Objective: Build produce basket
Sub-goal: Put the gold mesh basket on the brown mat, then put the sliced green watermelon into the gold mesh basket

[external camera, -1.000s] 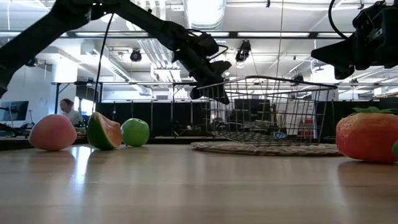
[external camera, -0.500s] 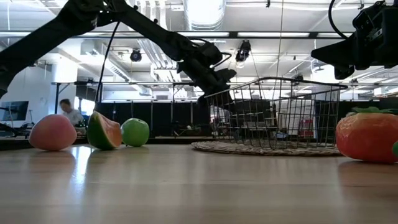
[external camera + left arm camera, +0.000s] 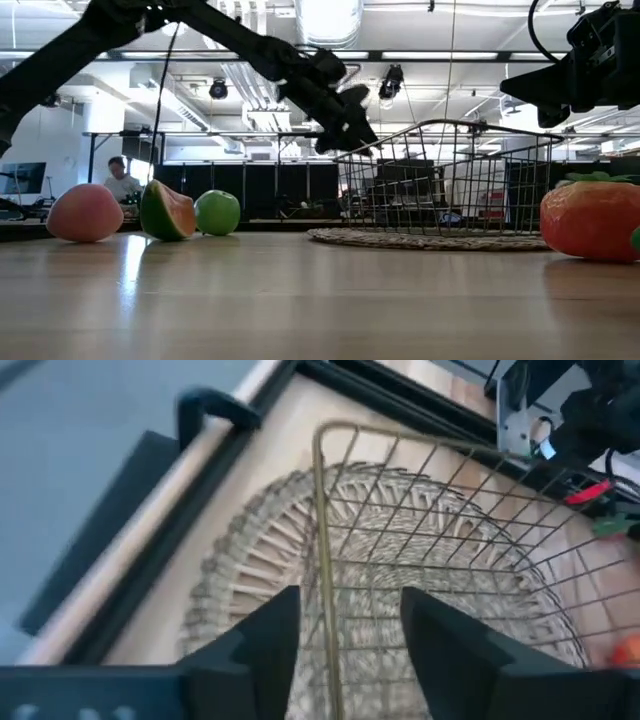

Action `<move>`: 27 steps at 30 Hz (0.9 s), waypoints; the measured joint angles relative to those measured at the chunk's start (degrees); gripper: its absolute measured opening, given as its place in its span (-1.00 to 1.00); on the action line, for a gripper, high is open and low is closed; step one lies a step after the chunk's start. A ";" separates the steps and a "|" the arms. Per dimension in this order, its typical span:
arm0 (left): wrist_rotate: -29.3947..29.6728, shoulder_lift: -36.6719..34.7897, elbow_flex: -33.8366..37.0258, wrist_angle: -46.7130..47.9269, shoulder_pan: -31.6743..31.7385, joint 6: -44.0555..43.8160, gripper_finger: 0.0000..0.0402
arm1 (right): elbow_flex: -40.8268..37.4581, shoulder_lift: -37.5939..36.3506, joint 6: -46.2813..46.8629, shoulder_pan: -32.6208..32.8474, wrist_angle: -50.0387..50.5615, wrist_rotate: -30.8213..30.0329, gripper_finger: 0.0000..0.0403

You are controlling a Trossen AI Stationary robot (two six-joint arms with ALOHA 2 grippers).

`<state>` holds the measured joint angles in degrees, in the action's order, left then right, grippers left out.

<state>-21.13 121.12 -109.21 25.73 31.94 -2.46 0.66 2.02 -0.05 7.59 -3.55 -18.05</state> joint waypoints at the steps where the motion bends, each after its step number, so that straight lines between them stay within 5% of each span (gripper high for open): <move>1: 0.13 -1.46 0.00 1.50 0.27 0.94 -0.13 | 0.00 0.00 0.01 -0.01 0.00 -0.02 -0.96; 7: 1.79 -14.29 3.03 11.07 -0.61 8.61 -0.03 | -0.01 0.00 0.02 0.00 0.00 -0.02 -0.96; 13: 13.73 -32.33 22.45 5.15 -8.59 10.82 -0.03 | -0.01 0.00 0.00 -0.02 -0.01 -0.02 -0.96; 21: 21.82 -54.32 58.53 -27.64 -22.98 6.54 -0.02 | -0.01 0.00 0.00 -0.02 0.00 -0.02 -0.96; 27: 21.93 -59.95 81.03 -58.65 -31.70 5.77 -0.02 | -0.02 0.00 0.00 -0.02 -0.01 -0.02 -0.96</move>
<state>0.80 61.18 -28.18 -32.92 0.24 3.31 0.65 2.02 -0.05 7.57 -3.56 -18.06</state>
